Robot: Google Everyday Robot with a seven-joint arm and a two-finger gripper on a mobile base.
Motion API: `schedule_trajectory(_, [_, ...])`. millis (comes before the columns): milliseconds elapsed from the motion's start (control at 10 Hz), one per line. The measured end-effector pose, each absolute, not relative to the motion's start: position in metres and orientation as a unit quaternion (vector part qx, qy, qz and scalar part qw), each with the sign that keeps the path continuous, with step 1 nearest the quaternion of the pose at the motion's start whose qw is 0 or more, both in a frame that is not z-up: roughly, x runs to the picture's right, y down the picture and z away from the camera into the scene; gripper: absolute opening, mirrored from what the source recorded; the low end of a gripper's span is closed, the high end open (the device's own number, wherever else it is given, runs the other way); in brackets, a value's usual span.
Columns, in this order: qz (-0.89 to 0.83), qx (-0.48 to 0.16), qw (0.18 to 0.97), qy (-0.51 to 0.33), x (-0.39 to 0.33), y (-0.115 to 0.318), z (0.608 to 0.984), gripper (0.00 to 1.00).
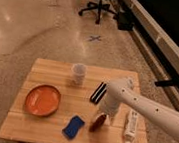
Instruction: Place the eraser on the white sponge
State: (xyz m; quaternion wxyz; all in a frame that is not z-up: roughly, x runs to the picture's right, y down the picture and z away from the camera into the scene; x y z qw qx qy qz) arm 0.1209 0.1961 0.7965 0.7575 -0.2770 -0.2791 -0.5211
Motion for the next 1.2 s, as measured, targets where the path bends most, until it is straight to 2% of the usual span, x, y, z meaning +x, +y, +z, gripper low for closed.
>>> schedule_trajectory(600, [-0.522,-0.247,0.779,-0.244,0.148,0.107,0.824,0.63])
schedule_trajectory(900, [-0.526,-0.230,0.789,-0.221,0.150,0.069,0.850,0.63])
schedule_trajectory(1200, [-0.534,-0.217,0.791,-0.205,0.143,0.049,0.881,0.63])
